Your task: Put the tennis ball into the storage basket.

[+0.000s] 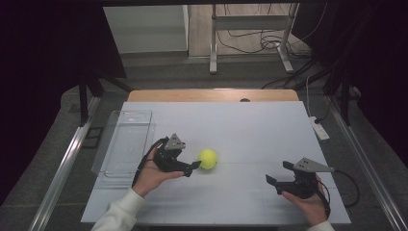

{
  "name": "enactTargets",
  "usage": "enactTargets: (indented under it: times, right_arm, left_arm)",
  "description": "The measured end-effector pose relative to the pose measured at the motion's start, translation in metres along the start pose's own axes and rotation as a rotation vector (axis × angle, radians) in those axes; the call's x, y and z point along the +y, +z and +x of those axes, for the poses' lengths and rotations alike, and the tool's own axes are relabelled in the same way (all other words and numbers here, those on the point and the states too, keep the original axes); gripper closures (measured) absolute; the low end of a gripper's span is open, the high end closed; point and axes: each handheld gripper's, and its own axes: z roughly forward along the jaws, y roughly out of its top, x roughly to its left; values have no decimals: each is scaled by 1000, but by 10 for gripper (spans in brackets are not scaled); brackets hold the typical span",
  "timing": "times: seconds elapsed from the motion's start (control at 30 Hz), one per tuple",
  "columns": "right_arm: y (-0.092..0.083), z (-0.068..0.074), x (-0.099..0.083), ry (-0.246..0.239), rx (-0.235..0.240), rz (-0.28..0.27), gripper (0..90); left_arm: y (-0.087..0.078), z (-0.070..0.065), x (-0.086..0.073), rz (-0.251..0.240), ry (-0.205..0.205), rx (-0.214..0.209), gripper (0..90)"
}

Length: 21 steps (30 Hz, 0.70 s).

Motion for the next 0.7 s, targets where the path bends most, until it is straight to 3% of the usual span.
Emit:
enactTargets:
  times: [0.7]
  right_arm:
    - [0, -1, 0, -2, 0, 3, 100]
  left_arm:
    - [21, -3, 10, 41, 6, -23, 84]
